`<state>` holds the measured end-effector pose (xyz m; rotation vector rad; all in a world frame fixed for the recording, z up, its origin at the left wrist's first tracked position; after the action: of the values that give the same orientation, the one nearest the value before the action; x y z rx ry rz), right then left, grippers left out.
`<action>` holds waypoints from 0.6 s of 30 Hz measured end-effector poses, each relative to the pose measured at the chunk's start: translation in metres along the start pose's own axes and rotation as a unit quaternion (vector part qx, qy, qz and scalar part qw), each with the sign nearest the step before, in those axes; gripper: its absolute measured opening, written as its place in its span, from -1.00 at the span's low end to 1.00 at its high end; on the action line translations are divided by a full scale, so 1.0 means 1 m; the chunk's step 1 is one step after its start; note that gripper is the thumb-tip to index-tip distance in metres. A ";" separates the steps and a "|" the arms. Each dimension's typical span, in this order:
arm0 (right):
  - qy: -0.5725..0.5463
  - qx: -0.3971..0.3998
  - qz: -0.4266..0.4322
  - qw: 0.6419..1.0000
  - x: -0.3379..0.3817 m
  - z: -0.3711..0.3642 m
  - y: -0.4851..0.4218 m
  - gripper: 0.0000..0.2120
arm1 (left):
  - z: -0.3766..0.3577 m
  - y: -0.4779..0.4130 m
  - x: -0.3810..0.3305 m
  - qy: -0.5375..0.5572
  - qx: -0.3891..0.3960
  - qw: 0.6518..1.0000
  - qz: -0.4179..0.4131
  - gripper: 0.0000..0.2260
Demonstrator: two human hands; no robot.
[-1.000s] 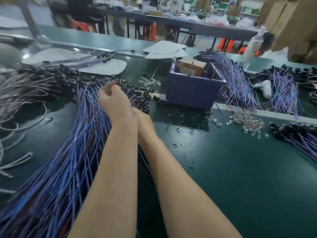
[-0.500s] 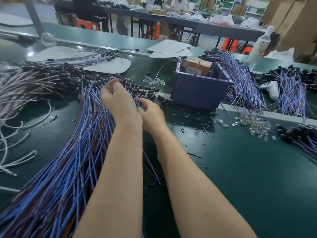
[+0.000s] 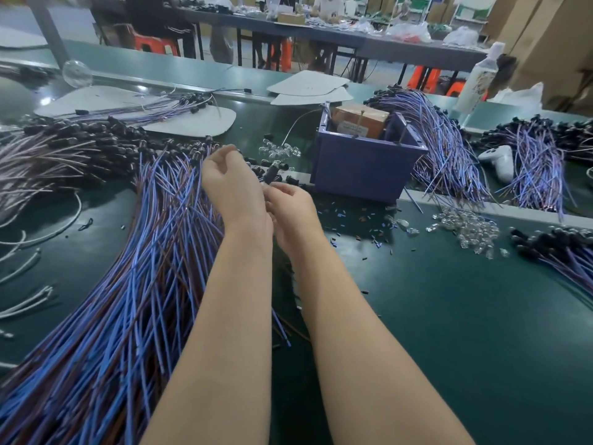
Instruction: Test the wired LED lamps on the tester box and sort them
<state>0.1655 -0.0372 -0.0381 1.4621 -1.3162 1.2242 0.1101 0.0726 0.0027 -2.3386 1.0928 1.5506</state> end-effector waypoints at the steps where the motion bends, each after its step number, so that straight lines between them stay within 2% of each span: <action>1: 0.027 0.009 0.031 0.999 0.011 0.006 0.000 -0.85 | -0.007 0.001 0.003 -0.031 0.021 0.999 -0.001 -0.86; 3: 0.045 -0.040 0.102 0.993 0.038 0.034 -0.003 -0.84 | -0.031 0.006 0.013 -0.150 0.081 0.985 -0.009 -0.82; 4: 0.018 -0.087 0.125 0.988 0.051 0.056 -0.003 -0.86 | -0.046 0.012 0.021 -0.235 0.121 0.964 -0.022 -0.81; 7: -0.153 -0.243 0.151 0.946 0.077 0.138 0.007 -0.94 | -0.087 0.047 0.054 -0.440 0.263 0.857 -0.059 -0.79; 9: -0.230 -0.332 0.160 0.900 0.084 0.194 0.022 -0.92 | -0.104 0.073 0.073 -0.495 0.339 0.796 -0.085 -0.77; 11: -0.253 -0.381 0.170 0.873 0.089 0.234 0.037 -0.89 | -0.120 0.099 0.085 -0.501 0.392 0.763 -0.117 -0.80; 13: -0.215 -0.345 0.168 0.898 0.090 0.248 0.042 -0.89 | -0.136 0.119 0.091 -0.468 0.417 0.768 -0.130 -0.85; 16: -0.118 -0.189 0.163 0.961 0.080 0.226 0.037 -0.87 | -0.153 0.142 0.097 -0.446 0.410 0.780 -0.159 -0.87; 18: -0.083 -0.166 0.186 0.965 0.074 0.224 0.038 -0.80 | -0.158 0.149 0.107 -0.472 0.399 0.765 -0.182 -0.88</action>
<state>0.1596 -0.2751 -0.0143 1.1267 -1.8727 1.0557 0.1569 -0.1636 0.0264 -0.8949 0.7116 1.3839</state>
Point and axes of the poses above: each hand's wrist, its own y-axis away from the middle knuckle, its own z-axis out of the back of the hand, x = y × z, the point moved 10 cm from there along -y, towards the middle knuckle, and after that the axes turned 13 degrees about z, right-handed, at the moved point
